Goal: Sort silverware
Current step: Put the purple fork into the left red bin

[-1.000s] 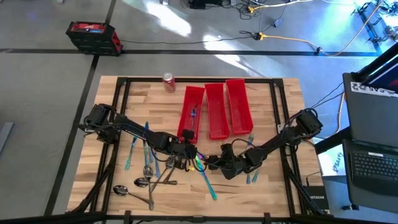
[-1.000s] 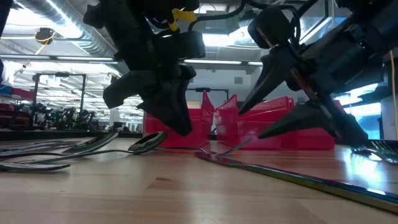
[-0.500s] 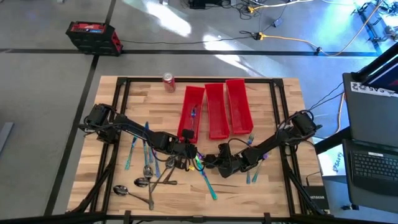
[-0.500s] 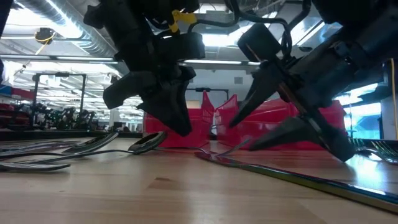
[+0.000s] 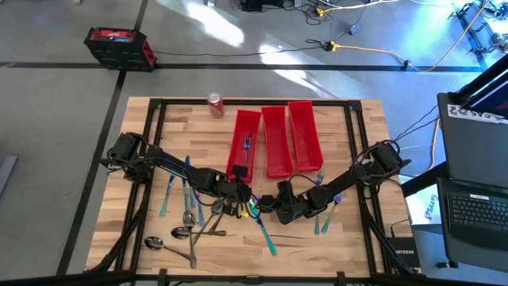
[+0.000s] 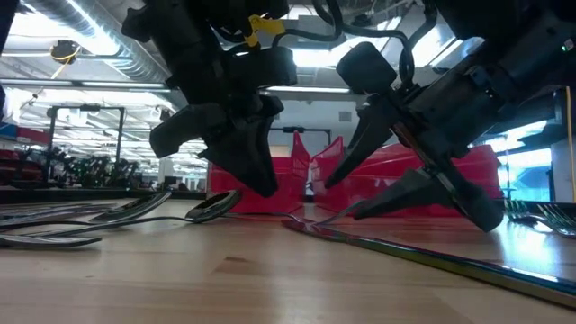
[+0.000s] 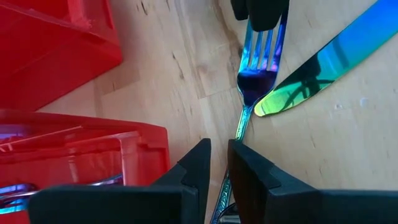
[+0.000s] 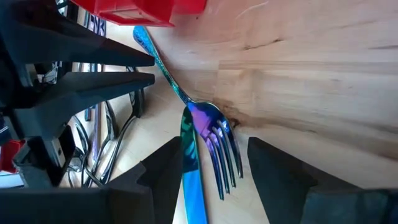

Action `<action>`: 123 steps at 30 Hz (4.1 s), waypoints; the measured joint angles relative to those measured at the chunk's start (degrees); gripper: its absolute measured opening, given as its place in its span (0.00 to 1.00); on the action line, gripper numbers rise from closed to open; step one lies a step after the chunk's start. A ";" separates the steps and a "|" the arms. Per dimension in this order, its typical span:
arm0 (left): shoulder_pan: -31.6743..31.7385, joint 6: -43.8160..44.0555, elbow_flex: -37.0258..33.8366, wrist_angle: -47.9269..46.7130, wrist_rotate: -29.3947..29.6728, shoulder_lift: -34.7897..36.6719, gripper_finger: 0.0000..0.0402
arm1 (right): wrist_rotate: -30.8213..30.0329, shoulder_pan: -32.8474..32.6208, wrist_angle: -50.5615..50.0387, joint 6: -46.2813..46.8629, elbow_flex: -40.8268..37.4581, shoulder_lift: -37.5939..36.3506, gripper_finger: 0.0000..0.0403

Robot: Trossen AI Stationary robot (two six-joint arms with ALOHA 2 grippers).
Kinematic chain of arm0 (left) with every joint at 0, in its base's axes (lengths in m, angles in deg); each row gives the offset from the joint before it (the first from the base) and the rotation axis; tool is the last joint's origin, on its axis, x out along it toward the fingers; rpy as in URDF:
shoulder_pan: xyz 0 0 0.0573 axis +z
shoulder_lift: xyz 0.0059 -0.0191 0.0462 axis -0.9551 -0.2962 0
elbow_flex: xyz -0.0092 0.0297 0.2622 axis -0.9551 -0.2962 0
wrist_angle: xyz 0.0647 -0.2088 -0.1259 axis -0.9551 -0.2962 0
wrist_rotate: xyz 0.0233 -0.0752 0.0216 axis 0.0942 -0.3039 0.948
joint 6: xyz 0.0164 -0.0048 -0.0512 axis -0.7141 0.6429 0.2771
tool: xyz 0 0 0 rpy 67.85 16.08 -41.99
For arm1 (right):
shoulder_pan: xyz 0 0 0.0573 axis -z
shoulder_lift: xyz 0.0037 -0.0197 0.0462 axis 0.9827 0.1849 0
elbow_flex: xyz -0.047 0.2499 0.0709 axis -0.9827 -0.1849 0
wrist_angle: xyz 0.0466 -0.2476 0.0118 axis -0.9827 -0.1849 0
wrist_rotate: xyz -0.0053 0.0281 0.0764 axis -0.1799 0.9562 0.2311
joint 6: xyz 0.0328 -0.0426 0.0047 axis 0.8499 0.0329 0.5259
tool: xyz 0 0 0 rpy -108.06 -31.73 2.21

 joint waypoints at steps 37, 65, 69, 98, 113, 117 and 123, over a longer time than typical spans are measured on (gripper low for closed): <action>0.15 0.55 0.00 -0.02 -0.02 0.00 0.11 | 1.04 -1.97 -0.46 4.67 0.58 0.10 0.03; 0.17 -1.75 0.00 -0.30 -0.04 0.02 0.11 | -7.98 -5.70 0.74 17.64 5.85 4.81 0.41; 0.17 -1.73 0.00 -0.53 -0.02 0.09 0.11 | -7.03 -4.90 -0.25 16.87 8.70 7.12 0.41; 0.32 -3.52 0.00 -1.88 -0.94 0.09 0.11 | -9.98 -4.48 -6.29 28.68 8.73 8.14 0.37; 0.31 -4.59 0.00 -1.88 -0.92 0.07 0.11 | -8.20 -3.43 -8.24 27.65 8.91 8.12 0.19; 0.33 -4.61 0.00 -1.88 -0.92 0.07 0.11 | -7.95 -3.39 -8.34 27.03 8.91 8.12 0.16; 0.33 -4.59 0.00 -1.83 -0.90 0.07 0.11 | -7.94 -3.39 -8.84 26.86 8.93 8.08 0.09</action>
